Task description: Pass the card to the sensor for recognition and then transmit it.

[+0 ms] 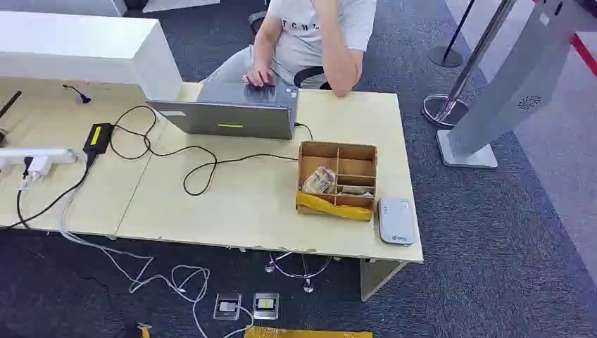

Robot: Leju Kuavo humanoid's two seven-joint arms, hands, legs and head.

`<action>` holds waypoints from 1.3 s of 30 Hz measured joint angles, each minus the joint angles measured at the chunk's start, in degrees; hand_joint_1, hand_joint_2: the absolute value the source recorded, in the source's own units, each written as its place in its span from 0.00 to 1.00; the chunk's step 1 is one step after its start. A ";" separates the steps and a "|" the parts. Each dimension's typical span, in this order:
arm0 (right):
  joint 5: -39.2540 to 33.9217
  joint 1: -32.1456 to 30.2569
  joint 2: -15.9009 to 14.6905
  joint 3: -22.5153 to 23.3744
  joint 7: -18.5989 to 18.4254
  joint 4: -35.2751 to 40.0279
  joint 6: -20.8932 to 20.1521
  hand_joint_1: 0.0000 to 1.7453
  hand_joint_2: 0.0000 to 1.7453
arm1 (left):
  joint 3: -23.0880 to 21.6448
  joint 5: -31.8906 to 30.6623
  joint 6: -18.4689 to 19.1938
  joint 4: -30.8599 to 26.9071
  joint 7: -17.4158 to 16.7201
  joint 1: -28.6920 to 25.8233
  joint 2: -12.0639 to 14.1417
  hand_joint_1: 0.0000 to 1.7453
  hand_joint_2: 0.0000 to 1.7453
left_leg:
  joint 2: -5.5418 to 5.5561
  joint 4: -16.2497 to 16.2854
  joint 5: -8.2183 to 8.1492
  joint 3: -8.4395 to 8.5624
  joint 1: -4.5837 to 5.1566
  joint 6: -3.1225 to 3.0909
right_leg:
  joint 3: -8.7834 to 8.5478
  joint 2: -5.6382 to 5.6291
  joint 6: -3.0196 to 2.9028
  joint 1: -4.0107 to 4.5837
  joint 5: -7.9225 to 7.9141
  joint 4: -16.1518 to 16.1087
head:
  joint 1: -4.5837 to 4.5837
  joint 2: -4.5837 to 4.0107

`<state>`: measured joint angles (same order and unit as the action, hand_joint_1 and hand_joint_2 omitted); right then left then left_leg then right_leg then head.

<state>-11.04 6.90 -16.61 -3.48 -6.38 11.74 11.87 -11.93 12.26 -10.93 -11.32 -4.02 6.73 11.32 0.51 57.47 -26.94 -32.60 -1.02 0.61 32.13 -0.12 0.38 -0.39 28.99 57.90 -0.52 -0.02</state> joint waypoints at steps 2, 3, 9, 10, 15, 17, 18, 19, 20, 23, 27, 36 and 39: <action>0.04 0.00 0.00 0.00 0.24 0.00 0.04 0.00 0.00 | -0.09 -0.07 0.13 0.00 0.00 0.00 -0.11 0.00 0.00 | 0.00 0.00 0.00 0.00 0.00 0.00 | 0.00 0.00 0.00 0.00 0.00 0.00 | 0.00 -0.02; 0.09 0.00 0.00 0.00 0.24 0.00 0.04 0.00 0.00 | -0.20 -0.04 0.15 0.00 0.00 0.00 -0.15 0.00 0.00 | 0.00 0.00 0.00 0.00 0.00 0.00 | 0.00 0.00 0.00 0.00 0.00 0.00 | 0.00 0.00; 0.17 0.00 0.11 0.00 0.20 0.00 0.13 0.00 0.00 | -0.39 0.00 0.20 0.00 -0.26 0.00 -0.24 0.00 0.00 | 0.00 0.00 0.00 0.00 0.00 0.00 | 0.00 0.00 0.00 0.00 0.00 0.00 | 0.00 0.00; 0.17 0.00 0.18 0.00 0.22 0.00 0.22 0.00 0.00 | -0.44 0.00 0.24 0.00 -0.44 0.00 -0.24 0.00 0.00 | 0.00 0.00 0.00 0.00 0.00 0.00 | 0.00 0.00 0.00 0.00 0.00 0.00 | 0.00 0.00; 0.22 0.00 0.37 0.00 0.22 0.00 0.28 0.00 0.00 | -0.85 0.18 0.26 0.00 -1.31 -0.02 -0.31 0.00 0.00 | 0.00 0.00 0.00 0.00 0.00 0.00 | 0.00 0.00 0.00 0.00 0.00 0.00 | 0.02 0.00; 0.22 0.00 0.37 0.00 0.22 0.00 0.31 0.00 0.00 | -0.92 0.26 0.26 0.00 -1.53 -0.01 -0.46 0.00 0.00 | 0.00 0.00 0.00 0.00 0.00 0.00 | 0.00 0.00 0.00 0.00 0.00 0.00 | 0.02 0.00; 0.22 0.00 0.39 0.00 0.20 0.00 0.31 0.00 0.00 | -0.94 0.33 0.26 0.00 -1.66 -0.02 -0.55 0.00 0.00 | 0.00 0.00 0.00 0.00 0.00 0.00 | 0.00 0.00 0.00 0.00 0.00 0.00 | 0.02 0.00; 0.22 0.00 0.39 0.00 0.20 0.00 0.31 0.00 0.00 | -0.94 0.37 0.26 0.00 -1.70 -0.02 -0.59 0.00 0.00 | 0.00 0.00 0.00 0.00 0.00 0.00 | 0.00 0.00 0.00 0.00 0.00 0.00 | 0.00 0.00; 0.22 -0.01 0.39 0.00 0.20 0.00 0.31 0.00 0.00 | -0.96 0.39 0.26 0.00 -1.75 -0.02 -0.66 0.00 0.00 | 0.00 0.00 0.00 0.00 0.00 0.00 | 0.00 0.00 0.00 0.00 0.00 0.00 | 0.02 0.00; 0.22 0.00 0.39 0.00 0.13 0.00 0.42 0.00 0.00 | -1.00 0.39 0.28 0.00 -1.77 -0.02 -0.74 0.00 0.00 | 0.00 0.00 0.00 0.00 0.00 0.00 | 0.00 0.00 0.00 0.00 0.00 0.00 | 0.02 -0.02; -0.40 0.00 0.28 0.00 -0.24 0.00 0.92 0.00 0.00 | -1.22 0.39 0.26 0.00 -1.79 -0.01 -0.74 0.00 0.00 | 0.00 0.00 0.00 0.01 0.00 0.00 | 0.00 0.00 0.00 0.00 0.00 0.00 | 0.00 0.00; -3.19 0.00 -2.54 0.07 0.75 0.00 2.19 0.00 0.00 | -1.38 0.59 0.35 0.00 -1.64 -0.02 -0.74 0.00 0.00 | 0.00 0.01 0.00 0.00 0.03 0.00 | 0.00 0.00 0.00 -0.04 0.00 0.00 | 0.00 0.00; -5.53 0.11 -5.46 0.31 3.58 0.00 2.16 0.00 0.00 | -1.38 0.63 0.70 0.00 -1.66 -0.02 -0.68 0.00 0.00 | 0.01 0.01 0.00 0.01 0.15 -0.02 | 0.00 0.01 0.01 -0.15 0.00 0.00 | -0.02 0.00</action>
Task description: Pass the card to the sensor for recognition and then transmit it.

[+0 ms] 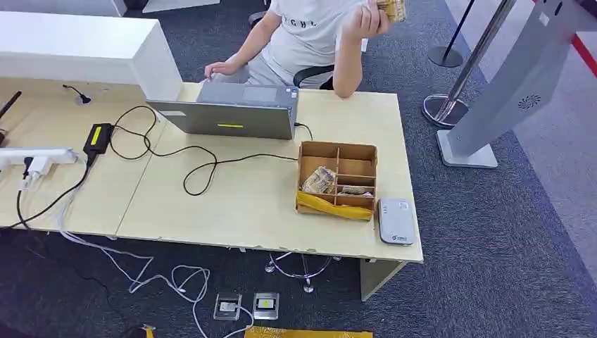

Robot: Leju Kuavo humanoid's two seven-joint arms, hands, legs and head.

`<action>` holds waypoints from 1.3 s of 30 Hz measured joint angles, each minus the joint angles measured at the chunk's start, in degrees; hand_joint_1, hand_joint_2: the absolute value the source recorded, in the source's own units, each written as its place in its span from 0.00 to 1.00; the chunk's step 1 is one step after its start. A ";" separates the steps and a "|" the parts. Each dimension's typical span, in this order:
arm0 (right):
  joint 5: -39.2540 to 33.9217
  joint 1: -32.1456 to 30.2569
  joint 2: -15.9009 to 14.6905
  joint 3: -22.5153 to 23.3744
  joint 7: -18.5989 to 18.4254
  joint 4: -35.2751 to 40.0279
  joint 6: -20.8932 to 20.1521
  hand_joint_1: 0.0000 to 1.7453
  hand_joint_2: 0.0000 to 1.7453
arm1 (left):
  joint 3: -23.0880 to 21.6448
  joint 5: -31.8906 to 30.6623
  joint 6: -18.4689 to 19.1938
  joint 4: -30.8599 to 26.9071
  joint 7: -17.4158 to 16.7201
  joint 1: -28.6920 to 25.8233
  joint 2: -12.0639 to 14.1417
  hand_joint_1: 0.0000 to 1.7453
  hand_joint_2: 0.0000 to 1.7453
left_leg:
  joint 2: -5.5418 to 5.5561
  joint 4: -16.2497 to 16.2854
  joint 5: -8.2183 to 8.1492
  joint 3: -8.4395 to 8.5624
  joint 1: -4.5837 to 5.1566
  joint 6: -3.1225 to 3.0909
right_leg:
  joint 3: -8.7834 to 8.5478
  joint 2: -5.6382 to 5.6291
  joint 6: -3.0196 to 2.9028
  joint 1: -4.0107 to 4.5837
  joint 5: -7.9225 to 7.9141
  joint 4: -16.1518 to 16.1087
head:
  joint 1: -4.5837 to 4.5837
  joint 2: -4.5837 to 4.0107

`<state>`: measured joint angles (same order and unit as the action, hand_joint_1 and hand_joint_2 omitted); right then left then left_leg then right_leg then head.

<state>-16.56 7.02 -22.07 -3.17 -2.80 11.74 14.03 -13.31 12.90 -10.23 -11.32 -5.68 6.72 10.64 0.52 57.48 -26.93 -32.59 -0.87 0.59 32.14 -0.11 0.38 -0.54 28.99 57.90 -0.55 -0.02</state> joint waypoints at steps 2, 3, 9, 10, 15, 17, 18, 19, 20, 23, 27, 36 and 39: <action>-1.78 0.30 -2.88 0.79 2.13 0.00 -0.24 0.00 0.00 | 0.00 0.00 0.24 0.00 0.02 -0.01 0.11 0.00 0.00 | 0.00 0.00 0.00 0.00 0.02 -0.02 | 0.00 0.00 0.01 -0.02 0.00 0.00 | 0.04 0.00; -2.98 0.58 -5.63 1.64 3.60 0.00 -0.33 0.00 0.00 | 0.00 -0.02 0.66 0.00 0.02 -0.01 0.20 0.00 0.00 | 0.00 0.01 0.00 0.00 0.08 -0.04 | 0.00 0.00 0.02 -0.09 -0.01 0.00 | 0.04 -0.02; -3.24 5.70 -19.23 4.59 4.55 0.04 -1.16 0.00 0.00 | -0.02 -0.07 1.53 0.00 0.41 0.03 0.59 0.00 0.00 | -0.08 0.01 0.03 0.01 0.39 -0.25 | 0.05 -0.17 0.27 -0.40 -0.12 0.00 | -0.02 -0.02; -2.76 6.87 -21.28 4.74 4.13 0.07 -1.16 0.00 0.00 | -0.02 -0.09 1.57 0.00 0.50 0.07 0.59 0.00 0.00 | -0.09 0.01 0.02 0.04 0.39 -0.27 | 0.04 -0.17 0.28 -0.40 -0.11 0.00 | -0.02 0.00; -1.60 11.06 -26.93 5.99 6.02 0.15 -0.70 0.00 1.00 | -0.31 -0.07 1.88 0.00 0.63 -0.03 0.44 0.00 0.00 | 0.10 0.01 0.10 -0.09 0.41 -0.40 | -0.02 0.06 0.34 -0.41 -0.11 0.01 | 0.02 -0.02; 0.86 14.85 -28.79 5.99 6.39 0.44 -1.33 0.00 1.00 | -0.44 -0.07 1.92 0.00 0.63 0.00 0.48 0.00 0.00 | 0.00 0.01 0.11 -0.17 0.50 -0.41 | 0.07 -0.03 0.38 -0.50 -0.14 0.07 | -0.02 -0.02; 2.83 17.48 -29.88 5.95 5.89 0.72 -1.96 0.00 1.00 | -0.48 -0.07 2.01 0.00 0.63 0.05 0.52 0.00 0.00 | -0.10 0.00 0.11 -0.16 0.54 -0.41 | 0.11 -0.17 0.39 -0.54 -0.15 0.10 | -0.02 0.00; 5.49 21.19 -31.10 5.88 5.27 1.05 -2.68 0.00 1.00 | -0.55 -0.04 2.03 0.00 0.67 0.12 0.59 0.00 0.00 | -0.19 -0.01 0.12 -0.18 0.55 -0.42 | 0.12 -0.29 0.46 -0.55 -0.20 0.12 | -0.02 0.00; 8.18 25.14 -32.00 5.60 5.23 1.35 -3.49 0.00 1.00 | -0.70 0.00 2.03 0.00 0.92 0.14 0.61 0.00 0.00 | -0.27 -0.01 0.12 -0.17 0.54 -0.41 | 0.13 -0.36 0.47 -0.54 -0.21 0.13 | 0.04 0.00; 16.22 36.84 -33.58 3.65 5.62 2.93 -6.38 0.00 1.00 | -0.96 0.00 2.45 0.00 1.70 0.34 0.83 0.00 0.00 | -0.29 0.00 0.23 -0.07 0.51 -0.49 | 0.16 -0.38 0.49 -0.51 -0.25 0.13 | 0.00 -0.02; 21.58 47.55 -33.71 0.07 6.88 4.41 -9.02 0.00 1.00 | -1.46 -0.11 2.71 0.00 2.53 0.33 1.03 0.00 0.00 | 0.46 0.01 0.45 -0.32 0.51 -0.58 | 0.18 0.38 0.51 -0.51 -0.25 0.13 | 0.02 0.00; 32.39 61.02 -27.89 -12.38 11.24 10.21 -14.19 0.00 1.00 | -2.89 -1.12 4.20 0.11 4.63 0.58 1.44 0.00 0.00 | 0.56 0.01 0.52 -0.62 0.44 -0.54 | 0.37 0.44 0.51 -0.43 -0.26 0.18 | 0.02 0.00; 34.44 62.11 -24.49 -17.08 12.55 12.43 -14.49 0.00 1.00 | -3.32 -1.79 4.81 0.11 5.13 0.57 1.75 0.00 0.00 | 0.62 0.00 0.55 -0.66 0.42 -0.51 | 0.36 0.51 0.51 -0.41 -0.26 0.19 | 0.02 0.00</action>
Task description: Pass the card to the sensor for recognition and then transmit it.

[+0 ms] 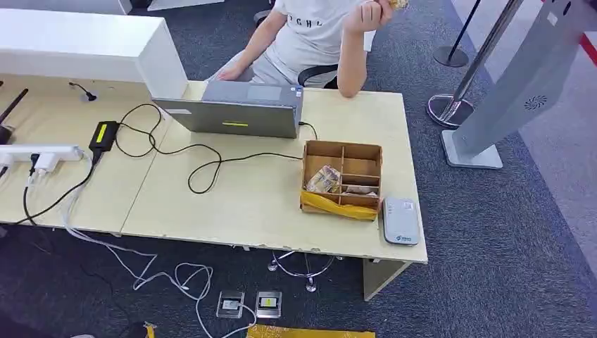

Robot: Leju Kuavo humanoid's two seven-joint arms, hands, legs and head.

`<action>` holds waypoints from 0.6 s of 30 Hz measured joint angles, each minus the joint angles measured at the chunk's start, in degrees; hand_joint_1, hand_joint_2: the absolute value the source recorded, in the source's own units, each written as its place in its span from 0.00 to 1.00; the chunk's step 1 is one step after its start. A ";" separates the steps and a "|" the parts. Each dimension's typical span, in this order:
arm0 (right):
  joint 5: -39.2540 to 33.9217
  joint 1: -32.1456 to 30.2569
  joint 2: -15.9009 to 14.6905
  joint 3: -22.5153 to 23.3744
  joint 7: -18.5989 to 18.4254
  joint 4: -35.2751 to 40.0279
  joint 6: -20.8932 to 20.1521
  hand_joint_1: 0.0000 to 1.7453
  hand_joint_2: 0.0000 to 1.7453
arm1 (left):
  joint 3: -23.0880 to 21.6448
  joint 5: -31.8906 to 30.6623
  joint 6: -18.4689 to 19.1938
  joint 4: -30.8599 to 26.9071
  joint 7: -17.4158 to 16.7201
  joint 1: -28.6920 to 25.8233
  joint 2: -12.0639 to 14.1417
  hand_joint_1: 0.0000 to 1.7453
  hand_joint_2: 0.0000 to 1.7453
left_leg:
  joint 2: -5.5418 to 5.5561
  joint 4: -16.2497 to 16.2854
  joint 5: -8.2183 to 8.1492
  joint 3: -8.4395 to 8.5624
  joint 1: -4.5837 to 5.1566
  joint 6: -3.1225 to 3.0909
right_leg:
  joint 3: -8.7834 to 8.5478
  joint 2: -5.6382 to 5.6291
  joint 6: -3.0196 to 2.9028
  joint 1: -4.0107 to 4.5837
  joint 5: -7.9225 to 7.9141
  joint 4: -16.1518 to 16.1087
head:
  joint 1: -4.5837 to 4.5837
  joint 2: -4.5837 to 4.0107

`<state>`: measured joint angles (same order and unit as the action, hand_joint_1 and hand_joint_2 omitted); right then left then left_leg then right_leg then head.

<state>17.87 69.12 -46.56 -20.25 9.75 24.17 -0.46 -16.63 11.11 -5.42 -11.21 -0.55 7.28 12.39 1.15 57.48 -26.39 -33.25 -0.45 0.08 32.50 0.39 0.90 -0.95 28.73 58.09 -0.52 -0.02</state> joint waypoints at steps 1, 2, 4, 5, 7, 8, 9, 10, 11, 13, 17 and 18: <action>1.23 0.11 1.21 -1.61 0.53 0.66 0.00 0.00 1.00 | -0.15 -0.35 0.35 0.00 0.09 0.00 0.15 0.00 0.00 | 0.00 0.00 0.01 0.01 -0.03 0.01 | 0.00 -0.01 0.00 0.03 0.00 0.00 | -0.05 0.00; 2.73 0.12 2.69 -3.45 0.81 1.31 0.13 0.00 1.00 | -0.50 -0.50 0.74 0.00 0.11 0.01 0.33 0.00 0.00 | -0.04 0.00 0.01 0.02 -0.07 0.02 | -0.02 -0.08 -0.01 0.06 -0.01 0.00 | 0.00 -0.02; 5.40 0.06 5.46 -6.88 0.90 1.77 0.33 0.00 1.00 | -0.92 -0.53 0.94 0.00 0.18 0.12 0.59 0.00 0.00 | -0.06 0.00 0.02 0.06 -0.08 0.03 | 0.01 -0.09 -0.01 0.07 -0.01 0.00 | -0.05 0.00; 6.30 -0.04 6.67 -8.48 0.85 1.77 0.57 0.00 1.00 | -0.96 -0.53 0.99 0.00 0.28 0.13 0.66 0.00 0.00 | -0.04 0.01 0.03 0.06 -0.09 0.05 | 0.01 -0.07 -0.01 0.07 -0.01 0.00 | 0.00 0.00; 7.44 -0.44 9.01 -11.50 0.94 1.75 1.24 0.00 1.00 | -1.07 -0.86 1.27 0.00 0.35 0.09 0.81 0.00 0.00 | 0.03 0.01 0.04 0.05 -0.09 0.06 | 0.02 0.00 -0.01 0.07 -0.01 0.00 | -0.02 -0.02; 7.59 -0.73 9.95 -12.72 1.05 1.75 1.55 0.00 1.00 | -1.26 -0.92 1.29 0.02 0.37 0.05 0.89 0.00 0.00 | 0.03 0.02 0.04 0.05 -0.09 0.06 | 0.02 0.01 -0.01 0.07 -0.01 0.00 | 0.00 0.00; 7.77 -1.01 10.76 -13.89 1.12 1.75 1.77 0.00 1.00 | -1.46 -0.99 1.29 0.02 0.39 0.05 0.96 0.00 0.00 | 0.06 0.02 0.04 0.04 -0.09 0.06 | 0.02 0.05 -0.01 0.07 -0.01 0.00 | -0.02 -0.02; 7.92 -1.18 11.40 -14.96 1.23 1.75 1.99 0.00 1.00 | -1.55 -0.99 1.29 0.02 0.48 0.04 1.03 0.00 0.00 | 0.07 0.01 0.04 0.01 -0.09 0.06 | 0.02 0.07 -0.01 0.07 0.00 0.00 | 0.02 0.00; 8.09 -1.30 11.99 -15.94 1.58 1.75 2.16 0.00 1.00 | -1.70 -0.99 1.27 0.02 0.50 0.03 1.11 0.00 0.00 | 0.07 0.01 0.04 0.00 -0.09 0.06 | 0.04 0.06 -0.02 0.07 0.00 0.00 | -0.02 0.00; 8.40 -1.59 13.21 -17.80 1.90 1.73 2.88 0.00 1.00 | -1.99 -0.99 1.27 0.02 0.50 0.00 1.29 0.00 0.00 | 0.03 0.02 0.03 -0.01 -0.09 0.06 | 0.06 -0.01 -0.02 0.07 0.00 -0.01 | -0.02 0.00; 8.53 -2.36 14.78 -20.23 1.90 1.69 3.37 0.00 1.00 | -2.38 -0.96 1.27 0.02 0.50 -0.05 1.44 0.00 0.00 | 0.04 0.02 0.03 -0.02 -0.08 0.06 | 0.08 0.02 -0.01 0.06 0.00 -0.02 | -0.02 0.00; 8.53 -2.43 15.06 -20.77 1.90 1.69 3.41 0.00 1.00 | -2.40 -0.96 1.27 0.02 0.50 -0.08 1.53 0.00 0.00 | 0.04 0.02 0.03 -0.03 -0.08 0.06 | 0.09 0.03 -0.01 0.06 0.00 -0.02 | 0.00 0.00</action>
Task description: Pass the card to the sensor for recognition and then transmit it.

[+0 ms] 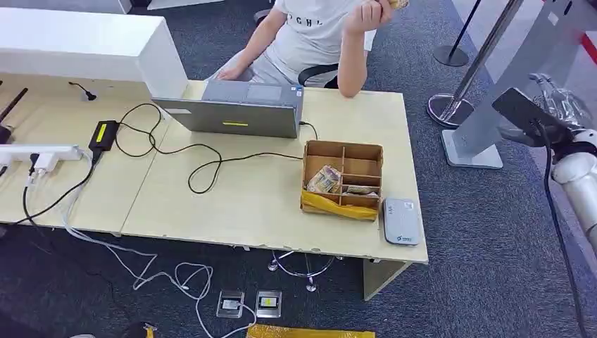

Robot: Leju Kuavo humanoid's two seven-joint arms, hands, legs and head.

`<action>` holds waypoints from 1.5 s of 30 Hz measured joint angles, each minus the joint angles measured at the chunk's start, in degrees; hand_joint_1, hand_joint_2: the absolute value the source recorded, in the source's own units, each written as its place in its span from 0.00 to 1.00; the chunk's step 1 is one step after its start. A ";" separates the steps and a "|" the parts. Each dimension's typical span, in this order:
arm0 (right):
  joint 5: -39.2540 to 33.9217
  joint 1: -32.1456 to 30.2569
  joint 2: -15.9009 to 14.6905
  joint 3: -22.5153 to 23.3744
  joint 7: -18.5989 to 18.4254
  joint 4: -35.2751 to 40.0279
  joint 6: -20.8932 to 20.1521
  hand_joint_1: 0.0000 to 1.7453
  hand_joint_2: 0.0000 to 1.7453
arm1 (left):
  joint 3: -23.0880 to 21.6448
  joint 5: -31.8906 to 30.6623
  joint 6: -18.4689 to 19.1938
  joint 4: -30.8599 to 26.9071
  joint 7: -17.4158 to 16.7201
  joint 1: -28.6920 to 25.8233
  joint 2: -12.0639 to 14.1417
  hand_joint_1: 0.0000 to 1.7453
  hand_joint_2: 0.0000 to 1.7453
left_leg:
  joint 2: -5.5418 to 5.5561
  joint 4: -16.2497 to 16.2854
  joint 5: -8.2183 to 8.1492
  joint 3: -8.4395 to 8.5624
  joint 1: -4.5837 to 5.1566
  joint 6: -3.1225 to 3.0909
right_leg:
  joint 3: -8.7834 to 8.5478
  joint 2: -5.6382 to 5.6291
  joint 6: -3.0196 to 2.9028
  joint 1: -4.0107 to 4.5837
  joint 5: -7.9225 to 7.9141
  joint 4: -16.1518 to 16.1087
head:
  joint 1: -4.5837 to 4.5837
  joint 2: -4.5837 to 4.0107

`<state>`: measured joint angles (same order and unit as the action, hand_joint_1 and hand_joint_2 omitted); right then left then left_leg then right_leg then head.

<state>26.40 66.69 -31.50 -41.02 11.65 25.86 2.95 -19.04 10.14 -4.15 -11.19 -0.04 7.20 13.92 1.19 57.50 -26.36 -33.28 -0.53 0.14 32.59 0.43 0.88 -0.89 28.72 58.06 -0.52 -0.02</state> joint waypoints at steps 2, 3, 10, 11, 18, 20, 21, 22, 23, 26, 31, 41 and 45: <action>0.26 -0.03 0.48 -1.03 0.41 -0.02 0.61 0.00 1.00 | -0.04 -0.09 0.04 0.00 0.00 -0.05 0.11 0.00 0.00 | -0.01 0.00 0.00 -0.01 0.00 0.00 | 0.01 -0.02 0.00 0.00 0.00 0.00 | 0.00 0.00; 0.48 -0.10 0.76 -1.48 0.61 -0.09 1.09 0.00 1.00 | -0.09 -0.26 0.13 0.00 0.00 -0.07 0.18 0.00 0.00 | -0.01 0.00 0.00 -0.01 0.00 0.00 | 0.01 -0.05 0.00 0.00 0.00 0.00 | -0.02 0.00; 1.44 -1.72 3.81 -4.02 0.85 -0.20 4.86 0.00 1.00 | -0.52 -0.26 0.61 0.00 -0.61 -0.08 0.53 0.00 0.00 | -0.03 0.00 0.00 0.01 -0.02 0.00 | 0.02 -0.08 0.00 0.02 0.00 0.01 | 0.02 0.00; 1.46 -1.81 4.20 -4.26 1.05 -0.26 5.01 0.00 1.00 | -0.59 -0.18 0.59 0.00 -0.90 -0.08 0.59 0.00 0.00 | -0.03 0.00 0.00 0.01 -0.02 0.00 | 0.03 -0.08 0.00 0.01 0.00 0.01 | -0.02 0.00; 1.99 -1.86 6.38 -5.81 2.19 -0.96 7.43 0.00 1.00 | -1.01 0.00 0.59 0.00 -1.99 -0.14 0.64 0.00 0.00 | -0.03 0.00 0.00 0.00 -0.01 0.00 | 0.03 -0.07 0.00 0.01 0.00 0.01 | 0.00 0.00; 2.56 -1.86 6.80 -6.08 2.25 -1.22 8.13 0.00 1.00 | -1.09 0.00 0.59 0.00 -2.01 -0.20 0.64 0.00 0.00 | -0.03 0.00 0.00 -0.01 -0.01 0.00 | 0.04 -0.08 0.00 0.01 0.00 0.00 | 0.00 0.00; 3.06 -1.85 6.91 -6.34 2.30 -1.31 8.79 0.00 1.00 | -1.22 0.00 0.59 0.00 -1.99 -0.20 0.64 0.00 0.00 | -0.03 0.00 0.00 -0.01 -0.01 0.00 | 0.04 -0.08 0.00 0.00 0.00 0.00 | 0.00 0.00; 3.59 -1.85 7.00 -6.54 2.38 -1.40 9.62 0.00 1.00 | -1.33 0.00 0.59 0.00 -1.99 -0.20 0.64 0.00 0.00 | -0.03 0.00 0.00 -0.01 -0.01 0.00 | 0.04 -0.08 0.00 0.00 0.00 0.00 | 0.00 -0.02; 4.37 -1.82 7.15 -6.67 2.45 -1.49 10.50 0.00 1.00 | -1.38 0.00 0.59 0.00 -1.99 -0.21 0.64 0.00 0.00 | -0.03 0.00 0.00 -0.01 -0.01 0.00 | 0.03 -0.08 0.00 0.01 0.00 0.00 | 0.00 -0.02; 7.91 -1.53 7.61 -6.99 2.58 -1.71 13.42 0.00 1.00 | -1.44 0.00 0.55 0.00 -1.77 -0.23 0.64 0.00 0.00 | -0.03 0.00 0.00 -0.01 -0.01 0.00 | 0.03 -0.08 0.00 0.01 -0.01 0.00 | 0.00 0.00; 9.16 -0.90 8.13 -7.93 2.38 -1.92 14.19 0.00 1.00 | -1.66 0.00 0.52 0.00 -1.57 -0.25 0.61 0.00 0.00 | -0.03 0.00 0.00 0.00 -0.02 0.00 | 0.03 -0.08 0.00 0.01 0.00 0.01 | 0.00 0.00; 12.59 0.32 9.38 -9.16 1.62 -2.56 16.92 0.00 1.00 | -1.95 -0.02 0.35 0.00 -1.51 -0.25 0.59 0.00 0.00 | -0.03 0.01 0.00 0.00 -0.01 0.00 | 0.03 -0.09 0.00 0.01 -0.01 0.01 | 0.00 -0.02; 13.09 1.14 9.77 -9.31 1.53 -2.67 17.03 0.00 1.00 | -2.40 -0.02 0.20 0.00 -1.51 -0.25 0.59 0.00 0.00 | -0.04 0.01 0.00 0.00 -0.01 0.00 | 0.03 -0.09 0.00 0.01 -0.01 0.01 | 0.00 0.00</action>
<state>39.50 67.83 -21.73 -50.34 13.18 23.19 19.98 -21.44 10.12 -3.96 -11.19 -1.55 6.95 14.51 1.15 57.51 -26.35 -33.28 -0.54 0.15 32.62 0.34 0.88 -0.88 28.72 58.07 -0.52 -0.02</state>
